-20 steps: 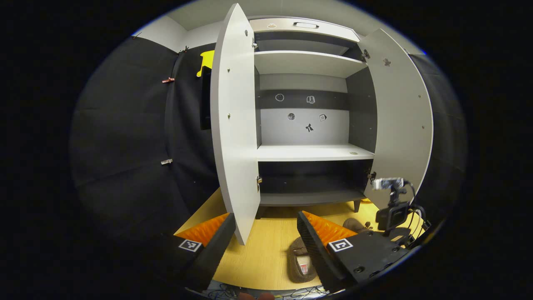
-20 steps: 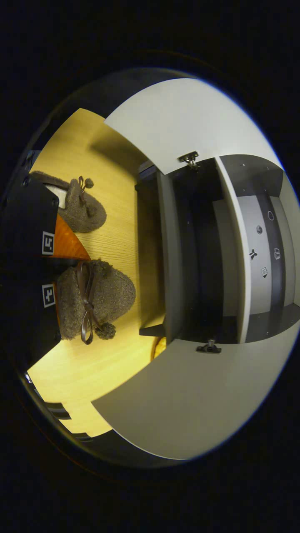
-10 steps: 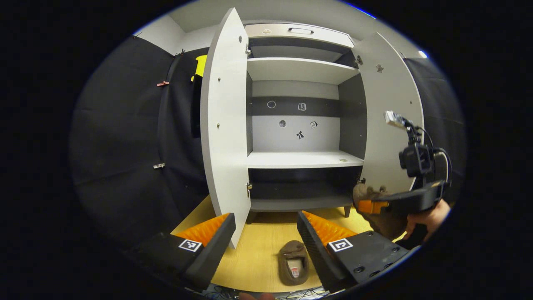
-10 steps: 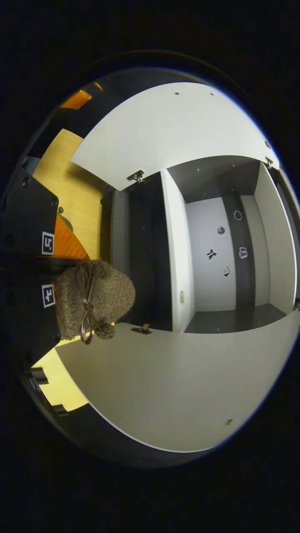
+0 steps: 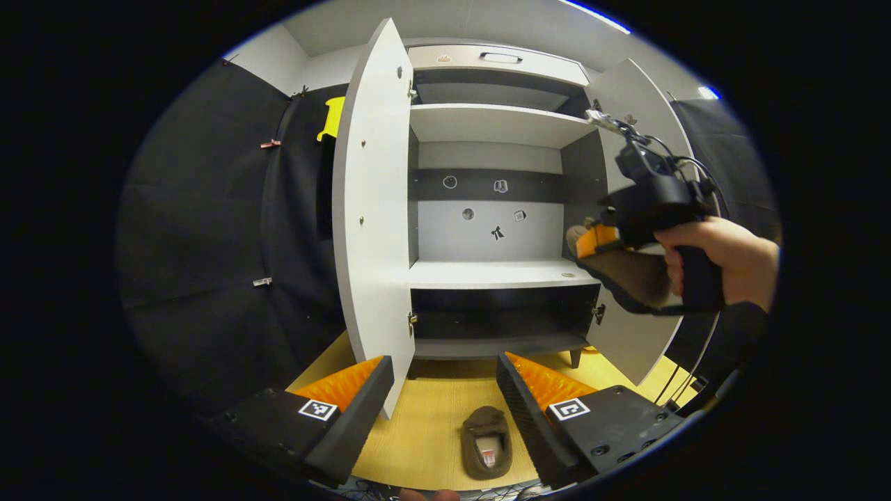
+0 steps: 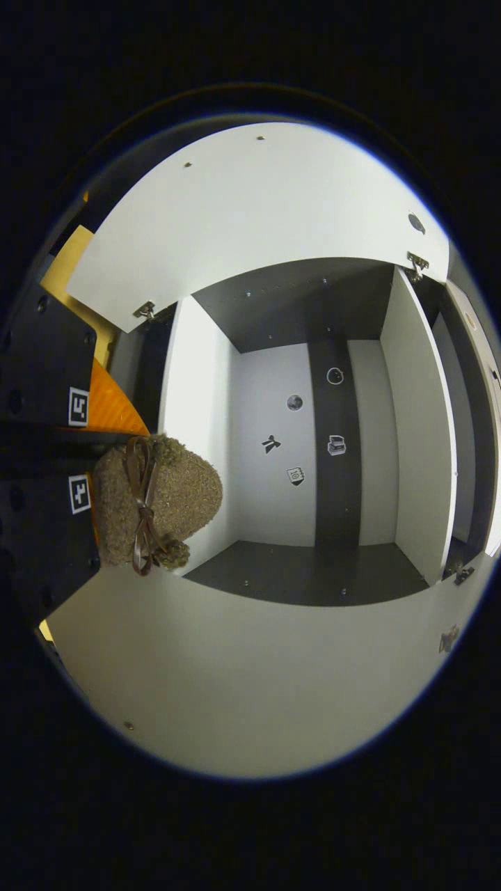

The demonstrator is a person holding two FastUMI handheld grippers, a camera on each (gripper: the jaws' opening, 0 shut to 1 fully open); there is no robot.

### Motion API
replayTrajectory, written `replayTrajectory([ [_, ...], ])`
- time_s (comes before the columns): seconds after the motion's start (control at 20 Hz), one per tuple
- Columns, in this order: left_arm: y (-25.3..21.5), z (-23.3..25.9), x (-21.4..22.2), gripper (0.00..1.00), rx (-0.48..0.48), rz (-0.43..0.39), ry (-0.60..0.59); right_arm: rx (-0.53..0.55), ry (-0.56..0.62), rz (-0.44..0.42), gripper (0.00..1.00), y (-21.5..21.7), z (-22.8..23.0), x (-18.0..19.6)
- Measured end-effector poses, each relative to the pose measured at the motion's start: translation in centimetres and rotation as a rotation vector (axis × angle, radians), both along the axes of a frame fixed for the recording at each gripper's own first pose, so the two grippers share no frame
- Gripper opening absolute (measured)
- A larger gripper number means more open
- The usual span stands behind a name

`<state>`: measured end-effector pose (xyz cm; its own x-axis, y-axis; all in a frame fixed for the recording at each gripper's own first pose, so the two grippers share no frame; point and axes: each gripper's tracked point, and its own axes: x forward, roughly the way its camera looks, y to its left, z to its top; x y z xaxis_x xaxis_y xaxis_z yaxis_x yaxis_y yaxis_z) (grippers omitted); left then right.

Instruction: Grab one shoe with the right hand and put it into the shoe cabinet, grab the other shoe with the left hand and put it into the shoe cabinet; then close the right door with the right hand and the left door with the left hand.

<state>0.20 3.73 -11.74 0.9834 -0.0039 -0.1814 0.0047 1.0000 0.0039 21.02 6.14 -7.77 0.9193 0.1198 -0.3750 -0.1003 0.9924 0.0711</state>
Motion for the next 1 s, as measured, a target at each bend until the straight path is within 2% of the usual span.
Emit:
replayTrajectory([
  [0.45, -0.7, -0.3, 1.4, 0.95, -0.015, 0.031, -0.004, -0.025, -0.013, 0.004, 0.11, 1.1, -0.3, 13.6],
  [0.75, -0.6, -2.7, 2.6, 0.95, -0.017, 0.078, 0.047, -0.037, 0.001, 0.003, 0.10, 1.6, -2.6, 20.3],
  [1.0, -0.4, -3.8, 3.3, 0.95, -0.036, 0.127, 0.072, -0.074, 0.034, 0.002, 0.11, 1.5, -5.4, 23.9],
])
